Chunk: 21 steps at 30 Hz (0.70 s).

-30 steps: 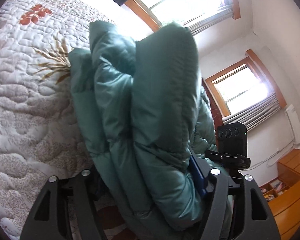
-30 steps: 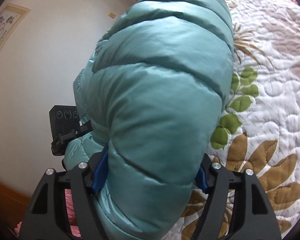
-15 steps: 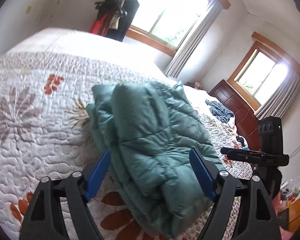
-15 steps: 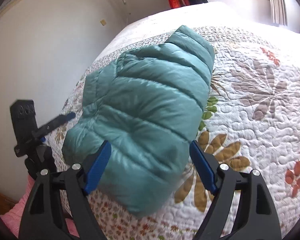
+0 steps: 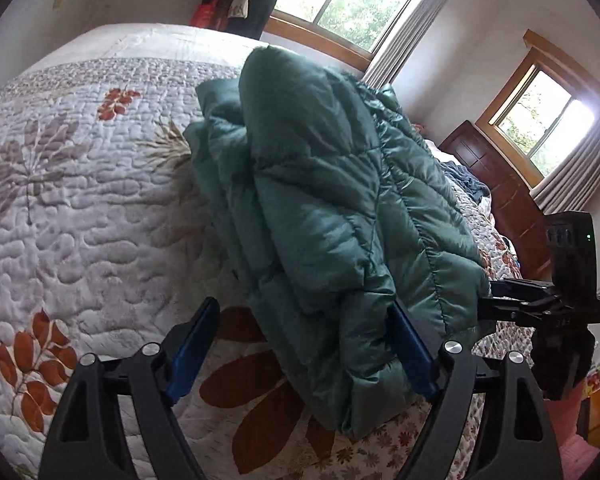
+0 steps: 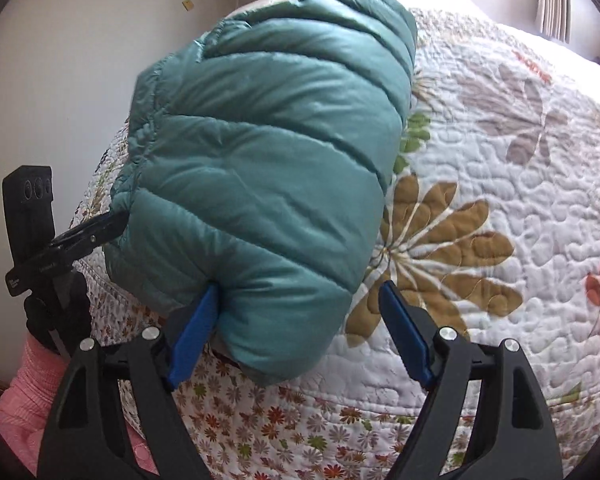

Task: Fold large clothes
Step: 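Lower the folded jacket bundle onto the bedspread and open both grippers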

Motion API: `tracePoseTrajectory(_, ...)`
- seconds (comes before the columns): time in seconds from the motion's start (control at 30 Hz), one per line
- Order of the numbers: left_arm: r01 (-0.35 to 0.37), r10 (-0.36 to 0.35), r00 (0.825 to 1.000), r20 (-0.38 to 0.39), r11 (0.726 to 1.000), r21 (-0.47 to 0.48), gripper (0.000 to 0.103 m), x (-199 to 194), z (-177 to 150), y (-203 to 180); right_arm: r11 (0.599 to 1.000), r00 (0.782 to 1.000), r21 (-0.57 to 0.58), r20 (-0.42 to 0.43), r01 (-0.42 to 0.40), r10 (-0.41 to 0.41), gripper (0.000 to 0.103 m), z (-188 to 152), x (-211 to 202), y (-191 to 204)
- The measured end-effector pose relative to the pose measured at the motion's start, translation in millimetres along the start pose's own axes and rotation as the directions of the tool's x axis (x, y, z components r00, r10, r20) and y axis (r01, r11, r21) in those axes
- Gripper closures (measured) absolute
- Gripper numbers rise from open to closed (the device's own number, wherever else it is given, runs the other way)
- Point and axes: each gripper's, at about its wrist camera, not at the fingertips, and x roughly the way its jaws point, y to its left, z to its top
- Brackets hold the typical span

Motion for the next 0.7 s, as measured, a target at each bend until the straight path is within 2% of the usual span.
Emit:
tracePoseTrajectory(0.2, 0.011, -0.012, 1.0, -0.014, 1.0, -0.029, 0.017, 4.3, -10.9, 7.7, 1.0, 1.0, 0.011, -0.019, -0.01, 0.01, 0.023, -7.0, 11.1, -4.5)
tracePoseTrajectory(0.37, 0.0, 0.001, 1.0, 0.013, 0.998, -0.058, 0.018, -16.8, -2.5, 7.7, 1.0, 0.999, -0.001, 0.037, -0.002, 0.003, 0.023, -8.1, -9.4, -1.0)
tracePoseTrajectory(0.53, -0.011, 0.019, 0.995, 0.101, 0.997, -0.075, 0.018, -40.2, 31.9, 5.3, 1.0, 0.994, -0.002, 0.106, 0.012, -0.011, 0.023, -2.8, -35.4, 0.6)
tracePoseTrajectory(0.7, -0.046, 0.06, 0.986, 0.155, 0.994, -0.095, 0.018, -32.1, 83.6, 4.5, 1.0, 0.992, 0.016, 0.128, 0.009, -0.011, 0.023, 4.2, -39.0, -1.1)
